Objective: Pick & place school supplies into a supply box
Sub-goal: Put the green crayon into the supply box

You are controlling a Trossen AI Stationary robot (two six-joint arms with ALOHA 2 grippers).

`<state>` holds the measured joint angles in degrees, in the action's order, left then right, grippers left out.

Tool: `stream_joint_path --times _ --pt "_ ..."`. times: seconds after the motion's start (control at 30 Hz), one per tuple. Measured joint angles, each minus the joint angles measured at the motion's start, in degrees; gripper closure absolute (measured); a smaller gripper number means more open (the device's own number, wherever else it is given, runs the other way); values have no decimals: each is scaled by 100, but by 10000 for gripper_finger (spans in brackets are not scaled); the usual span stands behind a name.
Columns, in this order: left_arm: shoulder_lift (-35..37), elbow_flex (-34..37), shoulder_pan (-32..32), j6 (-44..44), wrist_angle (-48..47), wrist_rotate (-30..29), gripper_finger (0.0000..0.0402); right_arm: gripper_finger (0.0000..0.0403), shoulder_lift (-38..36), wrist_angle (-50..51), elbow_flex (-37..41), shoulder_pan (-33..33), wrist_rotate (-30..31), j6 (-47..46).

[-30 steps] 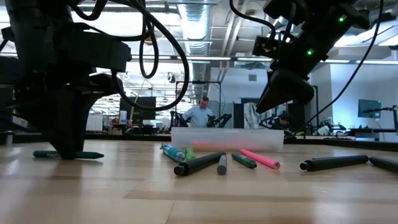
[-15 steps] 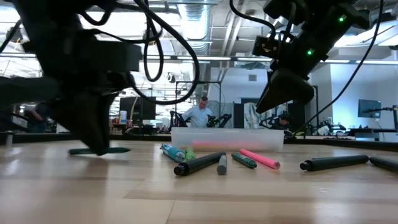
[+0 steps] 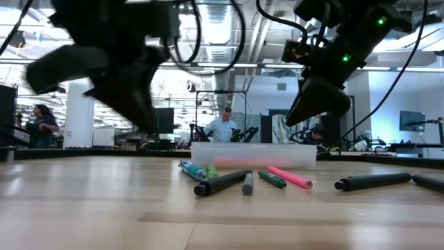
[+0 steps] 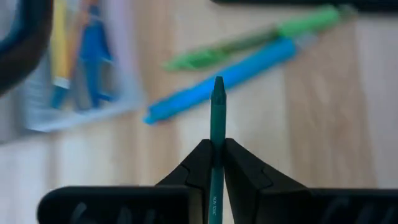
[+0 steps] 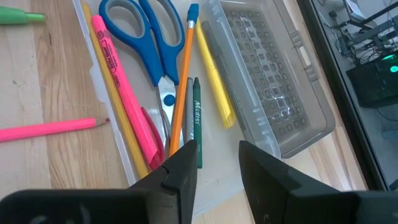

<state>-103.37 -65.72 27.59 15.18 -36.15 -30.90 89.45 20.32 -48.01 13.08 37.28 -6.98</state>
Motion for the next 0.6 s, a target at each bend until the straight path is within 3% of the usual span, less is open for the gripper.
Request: stream_joint_path --times 0.13,0.27,0.47,0.6 --pt "4 -237 -221 -309 -24 -701 376 292 0 0 0 0 0 4" --pt "7 -338 -664 -623 115 -1004 376 292 0 4 0 0 0 4" --pt "7 -338 -1537 -1109 661 -992 376 292 0 23 0 0 0 2" --pt "8 -339 -2120 -1618 1189 -505 376 292 0 27 0 0 0 1"
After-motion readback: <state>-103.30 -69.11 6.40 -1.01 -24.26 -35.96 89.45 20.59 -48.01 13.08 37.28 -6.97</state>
